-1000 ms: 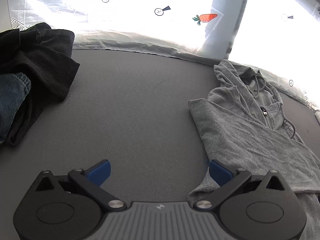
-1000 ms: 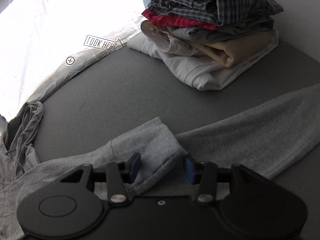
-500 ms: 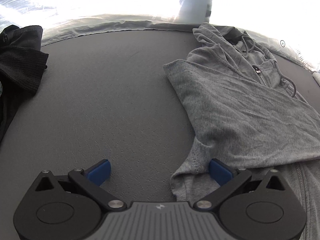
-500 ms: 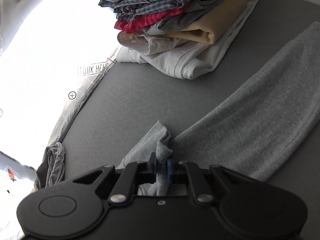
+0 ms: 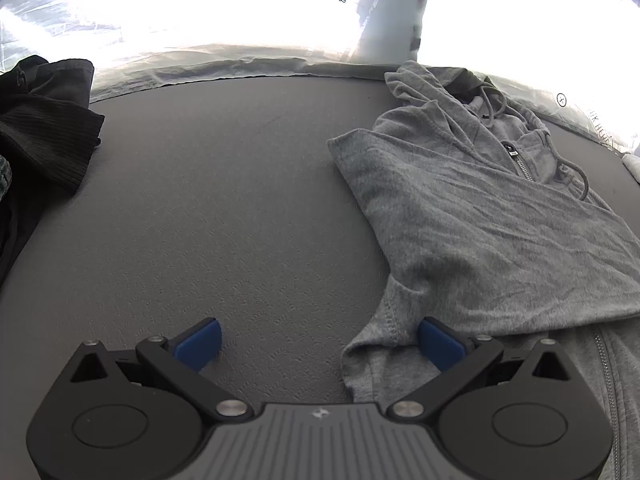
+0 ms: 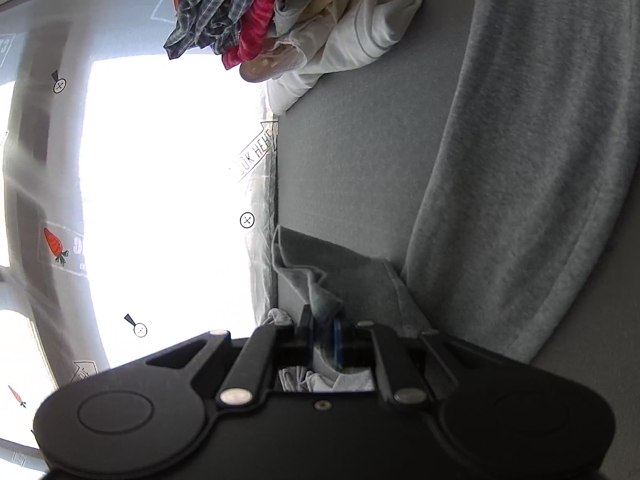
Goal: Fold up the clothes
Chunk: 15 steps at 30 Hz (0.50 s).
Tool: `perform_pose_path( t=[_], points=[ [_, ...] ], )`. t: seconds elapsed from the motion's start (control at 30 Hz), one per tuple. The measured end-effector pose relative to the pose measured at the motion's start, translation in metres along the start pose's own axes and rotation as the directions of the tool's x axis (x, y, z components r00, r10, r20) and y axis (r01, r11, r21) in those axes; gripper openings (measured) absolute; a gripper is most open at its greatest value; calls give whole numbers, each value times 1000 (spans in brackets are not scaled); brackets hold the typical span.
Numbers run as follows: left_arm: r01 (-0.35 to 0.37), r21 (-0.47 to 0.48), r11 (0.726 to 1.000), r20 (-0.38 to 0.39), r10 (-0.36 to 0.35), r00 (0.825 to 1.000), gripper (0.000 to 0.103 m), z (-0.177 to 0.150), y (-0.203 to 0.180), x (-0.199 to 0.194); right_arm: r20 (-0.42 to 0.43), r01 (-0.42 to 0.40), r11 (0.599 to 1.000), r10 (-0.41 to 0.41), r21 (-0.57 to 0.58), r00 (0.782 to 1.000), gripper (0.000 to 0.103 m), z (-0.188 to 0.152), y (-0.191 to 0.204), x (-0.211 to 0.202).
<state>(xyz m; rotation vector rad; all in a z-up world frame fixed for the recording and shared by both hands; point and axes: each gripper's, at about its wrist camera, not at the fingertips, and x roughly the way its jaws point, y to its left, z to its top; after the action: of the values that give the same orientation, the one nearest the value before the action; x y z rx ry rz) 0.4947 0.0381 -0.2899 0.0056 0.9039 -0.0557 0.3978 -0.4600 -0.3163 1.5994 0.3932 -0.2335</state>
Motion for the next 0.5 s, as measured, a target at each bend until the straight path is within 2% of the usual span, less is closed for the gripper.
perform_pose_path(
  t=[0.13,0.23,0.3,0.33,0.37,0.43,0.5],
  points=[
    [-3,-4,1000,12,3,1000,103,-2,0,-1,-165,-49,999,52,22,985,9,-46,7,28],
    [-4,-5,1000,14,4,1000,103,-2,-1,-1,-310,-87,996,75,-24,948,9,-87,19,49],
    [-2,-5,1000,17,2,1000,103,-2,0,-1,-374,-77,992,34,-101,927,14,-107,30,62],
    [-1,-5,1000,19,1,1000,103,-3,0,-1,-398,-71,987,9,-144,917,26,-115,35,67],
    [0,-5,1000,20,1,1000,103,-3,0,-2,-390,-51,978,-34,-205,920,43,-115,40,69],
    [1,-4,1000,13,-1,1000,103,-2,1,-2,-366,-9,946,-116,-324,923,55,-116,50,71],
    [1,-7,1000,-5,-1,1000,103,2,1,-1,-327,33,896,-196,-444,924,63,-116,60,73]
  ],
)
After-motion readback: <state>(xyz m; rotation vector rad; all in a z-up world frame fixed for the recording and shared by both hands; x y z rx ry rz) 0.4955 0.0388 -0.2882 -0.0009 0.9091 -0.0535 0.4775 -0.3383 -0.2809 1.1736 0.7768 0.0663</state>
